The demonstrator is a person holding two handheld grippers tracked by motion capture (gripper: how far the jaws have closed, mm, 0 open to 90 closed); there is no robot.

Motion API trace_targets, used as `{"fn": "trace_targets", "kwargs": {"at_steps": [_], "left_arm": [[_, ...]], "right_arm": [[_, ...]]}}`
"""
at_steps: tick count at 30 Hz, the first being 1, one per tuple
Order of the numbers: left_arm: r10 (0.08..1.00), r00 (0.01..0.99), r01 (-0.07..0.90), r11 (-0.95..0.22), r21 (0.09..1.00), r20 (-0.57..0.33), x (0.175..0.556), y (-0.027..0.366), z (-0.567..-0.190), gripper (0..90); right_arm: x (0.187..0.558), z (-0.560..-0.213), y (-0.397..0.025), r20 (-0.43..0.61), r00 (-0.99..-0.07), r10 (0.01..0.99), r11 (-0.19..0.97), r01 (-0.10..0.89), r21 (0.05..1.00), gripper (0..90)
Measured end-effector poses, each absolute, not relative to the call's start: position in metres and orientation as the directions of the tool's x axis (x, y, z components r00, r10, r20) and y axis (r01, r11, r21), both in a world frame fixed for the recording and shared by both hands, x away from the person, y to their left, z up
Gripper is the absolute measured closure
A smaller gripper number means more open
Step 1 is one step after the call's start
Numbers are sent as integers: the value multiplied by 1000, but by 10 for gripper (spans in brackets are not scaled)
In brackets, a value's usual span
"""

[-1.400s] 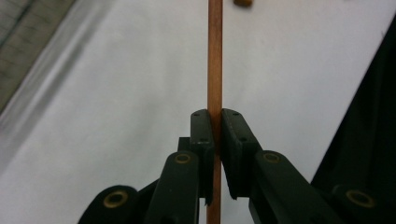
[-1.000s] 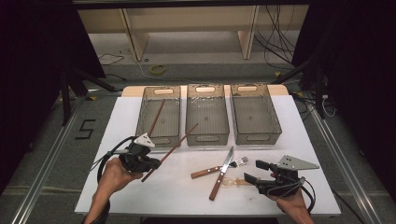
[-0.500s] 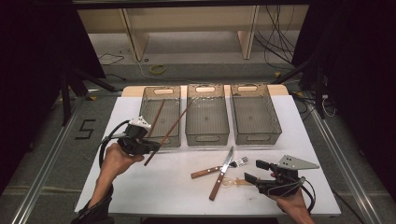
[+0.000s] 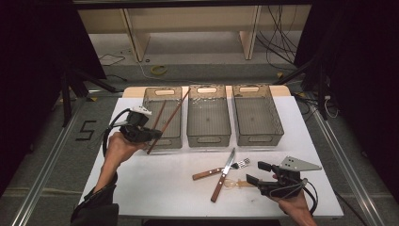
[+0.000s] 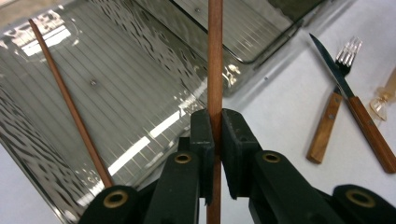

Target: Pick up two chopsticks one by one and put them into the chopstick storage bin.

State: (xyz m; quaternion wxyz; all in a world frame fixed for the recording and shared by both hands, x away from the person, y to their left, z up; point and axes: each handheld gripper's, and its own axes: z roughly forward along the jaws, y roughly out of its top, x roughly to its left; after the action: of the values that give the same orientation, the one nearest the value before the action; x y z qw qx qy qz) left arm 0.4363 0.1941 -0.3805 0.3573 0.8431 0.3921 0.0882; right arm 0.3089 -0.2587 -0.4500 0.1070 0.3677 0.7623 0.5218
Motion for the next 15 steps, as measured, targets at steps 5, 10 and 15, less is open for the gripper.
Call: {"fn": "trace_targets", "kwargs": {"at_steps": [5,10,15], "left_arm": [[735,665,606,-428,671,-131,449,197,-377,832],[751,646,614,-405,677,-136,460,201,-373,832],[764,631,619,-391,681,-135,471,206,-370,832]], "right_arm": [[309,-450,-259,220,-707,673,185,448,875,272],[309,-450,-259,220,-707,672,185,449,874,272],[309,-450,-259,220,-708,671,186,448,874,272]]}}
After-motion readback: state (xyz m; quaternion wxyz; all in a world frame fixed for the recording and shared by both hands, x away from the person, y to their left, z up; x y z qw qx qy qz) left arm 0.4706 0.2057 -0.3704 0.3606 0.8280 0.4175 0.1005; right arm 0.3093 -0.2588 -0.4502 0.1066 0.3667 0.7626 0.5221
